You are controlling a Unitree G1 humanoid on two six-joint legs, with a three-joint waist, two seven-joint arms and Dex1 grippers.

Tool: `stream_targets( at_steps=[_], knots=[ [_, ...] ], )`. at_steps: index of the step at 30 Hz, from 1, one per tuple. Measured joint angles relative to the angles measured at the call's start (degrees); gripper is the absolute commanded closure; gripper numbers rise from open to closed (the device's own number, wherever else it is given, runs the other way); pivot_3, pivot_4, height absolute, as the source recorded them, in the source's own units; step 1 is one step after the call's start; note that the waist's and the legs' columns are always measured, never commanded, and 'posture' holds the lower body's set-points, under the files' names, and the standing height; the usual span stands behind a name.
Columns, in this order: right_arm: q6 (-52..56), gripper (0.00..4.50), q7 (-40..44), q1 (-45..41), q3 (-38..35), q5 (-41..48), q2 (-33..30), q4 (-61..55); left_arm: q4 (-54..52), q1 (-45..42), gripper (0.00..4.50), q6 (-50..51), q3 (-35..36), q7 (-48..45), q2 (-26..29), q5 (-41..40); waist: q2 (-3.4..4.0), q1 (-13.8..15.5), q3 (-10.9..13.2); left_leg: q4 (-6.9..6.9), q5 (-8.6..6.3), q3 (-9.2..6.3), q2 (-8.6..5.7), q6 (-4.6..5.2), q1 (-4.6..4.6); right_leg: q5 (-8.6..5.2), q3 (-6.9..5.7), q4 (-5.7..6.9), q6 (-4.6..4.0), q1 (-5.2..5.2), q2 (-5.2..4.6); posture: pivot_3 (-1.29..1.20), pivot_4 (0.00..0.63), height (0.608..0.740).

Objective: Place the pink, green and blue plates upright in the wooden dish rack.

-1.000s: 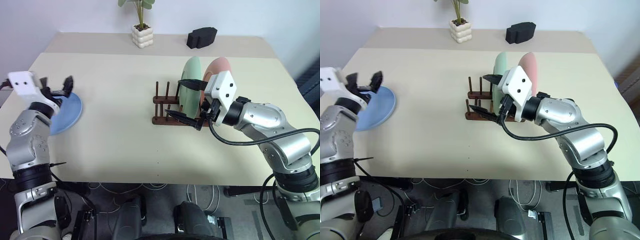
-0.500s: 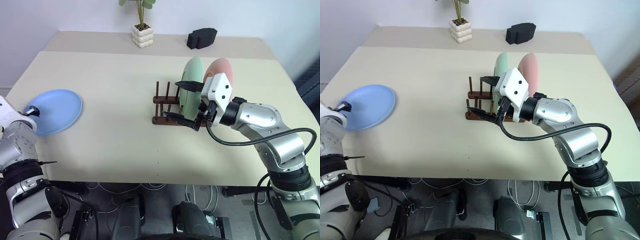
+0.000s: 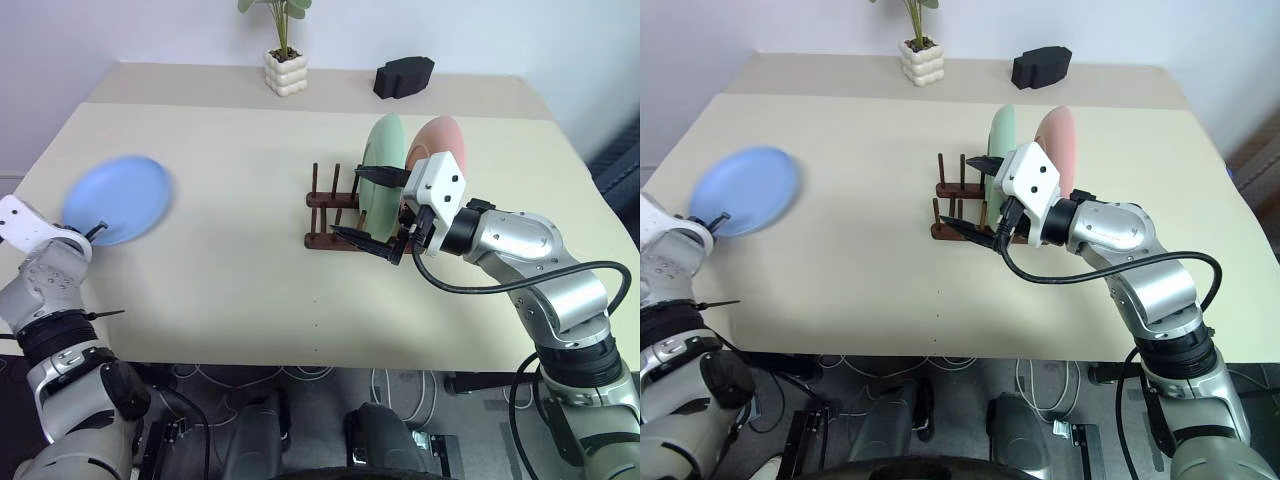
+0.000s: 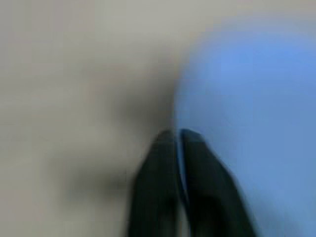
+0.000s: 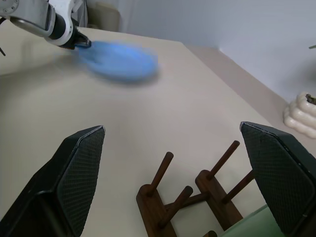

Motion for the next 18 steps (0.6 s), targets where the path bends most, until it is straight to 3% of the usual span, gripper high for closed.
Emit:
stream_targets(
  at_steps=[7,18],
  knots=[
    [0.0,0.00,0.0,0.0,0.0,-0.4,0.0,-0.1,-3.0,0.0,4.46,-0.7,-0.5,-2.8,-3.2,-1.6,-0.01,0.1,0.0,0.01,0.00,0.00,0.00,0.00,0.00,0.00,0.00,0.00,0.00,0.00,0.00,0.00,0.150,0.732],
    [-2.3,0.00,-0.1,-1.5,0.4,-5.6,0.1,0.0,-10.1,-5.7,4.46,-11.0,-5.2,-11.2,-8.1,-5.3,-0.12,0.0,0.1,0.01,0.01,0.00,0.00,-0.01,-0.02,0.00,-0.02,-0.01,0.00,0.00,0.04,0.00,0.150,0.732]
  ],
)
